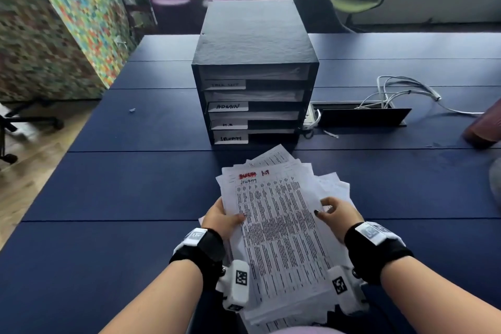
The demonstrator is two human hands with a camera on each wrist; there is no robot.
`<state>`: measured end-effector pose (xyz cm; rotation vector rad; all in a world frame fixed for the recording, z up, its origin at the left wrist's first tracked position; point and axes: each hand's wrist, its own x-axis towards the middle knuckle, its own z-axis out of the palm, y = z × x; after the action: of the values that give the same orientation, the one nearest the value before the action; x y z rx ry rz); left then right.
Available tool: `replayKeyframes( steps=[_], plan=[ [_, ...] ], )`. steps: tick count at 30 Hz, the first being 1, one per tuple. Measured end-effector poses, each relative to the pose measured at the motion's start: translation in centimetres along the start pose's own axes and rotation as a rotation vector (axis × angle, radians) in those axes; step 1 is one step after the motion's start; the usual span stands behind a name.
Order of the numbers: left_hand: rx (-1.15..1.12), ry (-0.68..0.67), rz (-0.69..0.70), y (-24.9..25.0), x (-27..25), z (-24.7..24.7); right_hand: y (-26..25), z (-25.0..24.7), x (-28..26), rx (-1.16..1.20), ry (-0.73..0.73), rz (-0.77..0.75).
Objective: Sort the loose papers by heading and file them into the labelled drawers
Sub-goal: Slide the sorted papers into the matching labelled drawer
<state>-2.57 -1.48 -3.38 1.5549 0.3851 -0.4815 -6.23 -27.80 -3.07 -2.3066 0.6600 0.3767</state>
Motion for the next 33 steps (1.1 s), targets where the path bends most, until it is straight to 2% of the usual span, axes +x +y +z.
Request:
replayKeyframes(
  steps=[3,7,10,14,16,18,21,23,25,28,31,33],
  plan=[
    [0.138,0.032,0.109,0.7,-0.1,0.5,0.6,-0.3,-0.1,0.070,0.044,0.011],
    [0.046,0.072,0.234,3.0,-0.4,1.1,0.9,-1.3,-0.9,0.231,0.091,-0.065],
    [-0.084,0.112,0.291,5.1,-0.6,0.9,0.5,-2.3,-2.0,0.526,0.022,-0.083],
    [-0.228,0.147,0.376,7.5,-1.0,0.6,0.7,-2.9,-2.6,0.728,-0.081,-0.149],
    [-0.294,0.143,0.420,8.3,-1.4,0.7,1.2,-3.0,-2.5,0.999,-0.166,-0.117],
    [-0.373,0.142,0.410,8.4,-1.6,0.9,1.6,-3.3,-2.4,1.253,-0.247,-0.065],
    [-0.499,0.177,0.328,8.0,-1.8,1.0,1.0,-3.4,-2.7,1.447,-0.267,-0.031],
    [-0.565,0.173,0.281,7.9,-2.0,1.3,0.2,-2.9,-3.0,1.460,-0.239,-0.037],
    [-0.608,0.136,0.265,7.7,-2.3,1.9,-1.0,-2.2,-3.3,1.356,-0.194,-0.047],
    [-0.590,0.080,0.268,7.2,-2.6,2.3,-2.1,-2.6,-3.3,1.254,-0.037,-0.059],
    [-0.536,0.140,0.249,6.5,-2.1,0.8,-2.2,-4.6,-2.6,1.168,0.082,-0.149],
    [-0.519,0.157,0.245,6.1,-1.6,-0.9,-2.3,-6.2,-2.5,1.138,0.099,-0.227]
  ],
)
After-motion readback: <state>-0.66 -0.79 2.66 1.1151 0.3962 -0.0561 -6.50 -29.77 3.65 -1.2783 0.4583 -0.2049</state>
